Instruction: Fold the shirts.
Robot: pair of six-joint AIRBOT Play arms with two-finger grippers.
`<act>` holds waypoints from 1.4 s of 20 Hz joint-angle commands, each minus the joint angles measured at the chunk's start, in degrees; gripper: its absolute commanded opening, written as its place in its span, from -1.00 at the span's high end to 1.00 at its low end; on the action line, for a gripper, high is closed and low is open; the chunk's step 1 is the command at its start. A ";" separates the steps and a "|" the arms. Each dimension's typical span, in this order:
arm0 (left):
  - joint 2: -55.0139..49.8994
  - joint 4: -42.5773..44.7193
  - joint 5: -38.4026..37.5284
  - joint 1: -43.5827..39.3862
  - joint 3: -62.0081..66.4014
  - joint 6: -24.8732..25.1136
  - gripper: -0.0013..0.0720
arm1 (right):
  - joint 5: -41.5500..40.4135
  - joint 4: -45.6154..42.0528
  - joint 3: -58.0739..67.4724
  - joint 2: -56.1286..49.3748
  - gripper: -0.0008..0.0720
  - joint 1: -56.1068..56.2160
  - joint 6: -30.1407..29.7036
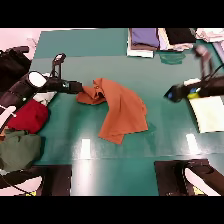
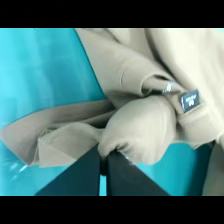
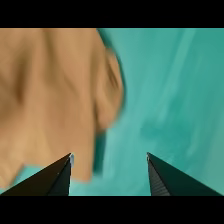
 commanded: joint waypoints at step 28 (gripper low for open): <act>33.46 9.94 -3.08 11.61 22.01 -2.01 0.89 | -2.36 -1.64 42.40 7.76 0.94 -10.56 -8.92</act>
